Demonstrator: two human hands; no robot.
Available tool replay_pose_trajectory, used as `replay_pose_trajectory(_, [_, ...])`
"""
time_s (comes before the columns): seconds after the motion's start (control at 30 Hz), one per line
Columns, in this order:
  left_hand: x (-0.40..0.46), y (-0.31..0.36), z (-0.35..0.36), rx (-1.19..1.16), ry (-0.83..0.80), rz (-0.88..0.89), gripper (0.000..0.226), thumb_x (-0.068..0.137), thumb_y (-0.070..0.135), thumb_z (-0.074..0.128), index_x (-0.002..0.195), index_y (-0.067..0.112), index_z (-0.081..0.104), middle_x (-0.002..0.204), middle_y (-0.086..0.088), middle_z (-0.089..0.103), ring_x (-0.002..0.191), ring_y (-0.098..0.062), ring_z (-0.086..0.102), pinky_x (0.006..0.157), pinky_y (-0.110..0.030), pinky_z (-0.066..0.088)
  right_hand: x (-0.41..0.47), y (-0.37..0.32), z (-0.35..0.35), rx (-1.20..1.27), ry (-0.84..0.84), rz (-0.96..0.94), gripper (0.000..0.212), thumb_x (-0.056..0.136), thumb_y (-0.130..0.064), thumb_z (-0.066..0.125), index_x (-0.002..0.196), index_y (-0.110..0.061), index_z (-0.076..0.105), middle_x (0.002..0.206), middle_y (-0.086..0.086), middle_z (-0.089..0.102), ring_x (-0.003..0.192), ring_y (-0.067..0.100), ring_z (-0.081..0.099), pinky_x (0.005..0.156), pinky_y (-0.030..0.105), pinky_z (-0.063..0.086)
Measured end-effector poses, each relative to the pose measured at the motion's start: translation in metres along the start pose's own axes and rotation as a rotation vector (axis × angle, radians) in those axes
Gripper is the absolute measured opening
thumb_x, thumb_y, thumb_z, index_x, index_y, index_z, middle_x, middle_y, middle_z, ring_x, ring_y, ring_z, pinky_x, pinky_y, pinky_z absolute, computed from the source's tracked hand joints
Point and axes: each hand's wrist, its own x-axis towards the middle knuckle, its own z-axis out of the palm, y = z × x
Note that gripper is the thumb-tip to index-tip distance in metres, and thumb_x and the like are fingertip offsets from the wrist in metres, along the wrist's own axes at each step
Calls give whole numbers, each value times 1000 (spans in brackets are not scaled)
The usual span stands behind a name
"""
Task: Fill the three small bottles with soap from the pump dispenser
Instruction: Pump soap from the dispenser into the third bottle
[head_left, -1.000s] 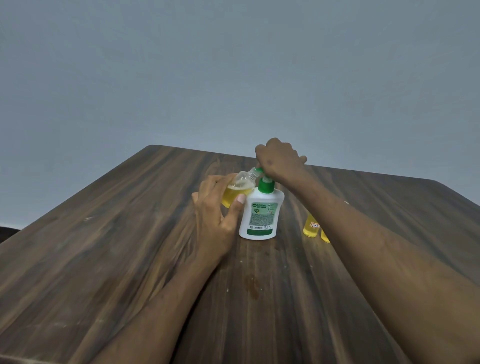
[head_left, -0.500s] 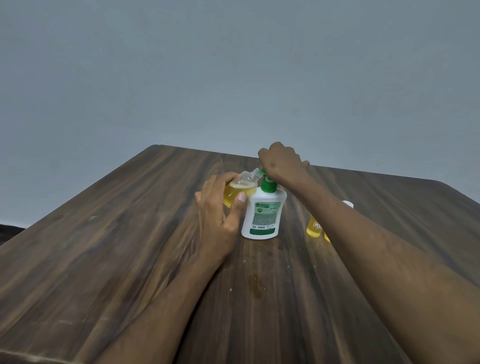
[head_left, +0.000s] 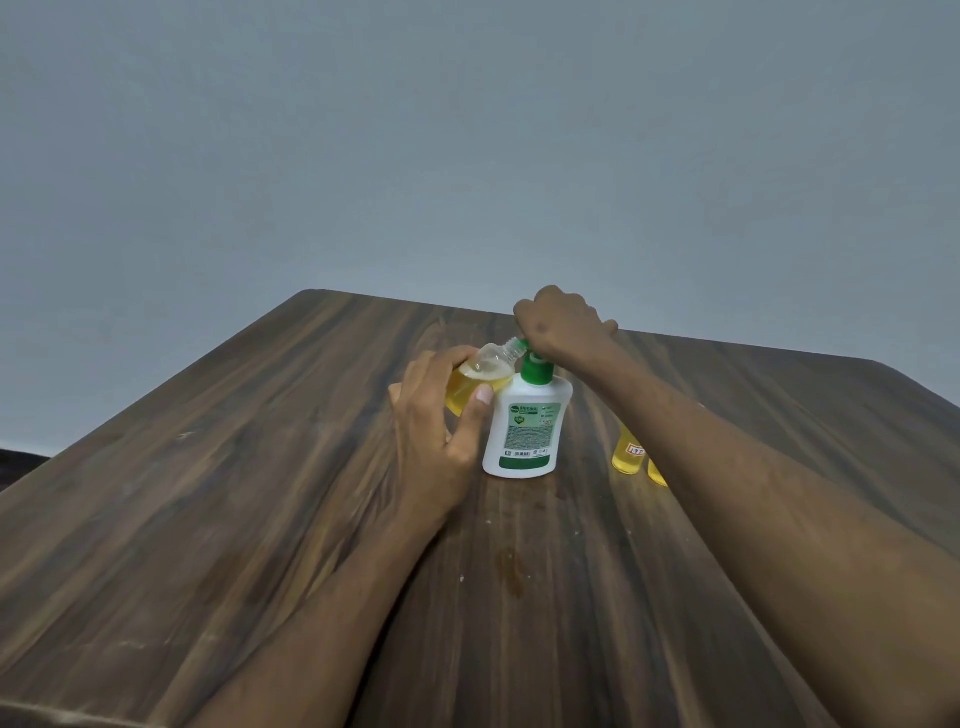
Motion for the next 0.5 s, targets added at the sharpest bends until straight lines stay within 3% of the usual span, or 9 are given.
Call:
replay_pose_trajectory(0.3, [0,1,0,-6,9,-21,27,99,27,61,124,20,69,111,15,65,102,-1,59,86,-25,36,-2,0,0,38,17,-19,21,93,-26,38,75,-16,40,79,3,50,70,21,43,89,46,31])
replay_pose_trajectory(0.5, [0,0,0,-16,9,-26,25,99,26,60,122,22,69,109,17,66,99,-4,60,84,-31,37,-2,-1,0,33,1,-27,21,93,-25,38,74,-16,41,79,3,49,70,19,42,90,46,31])
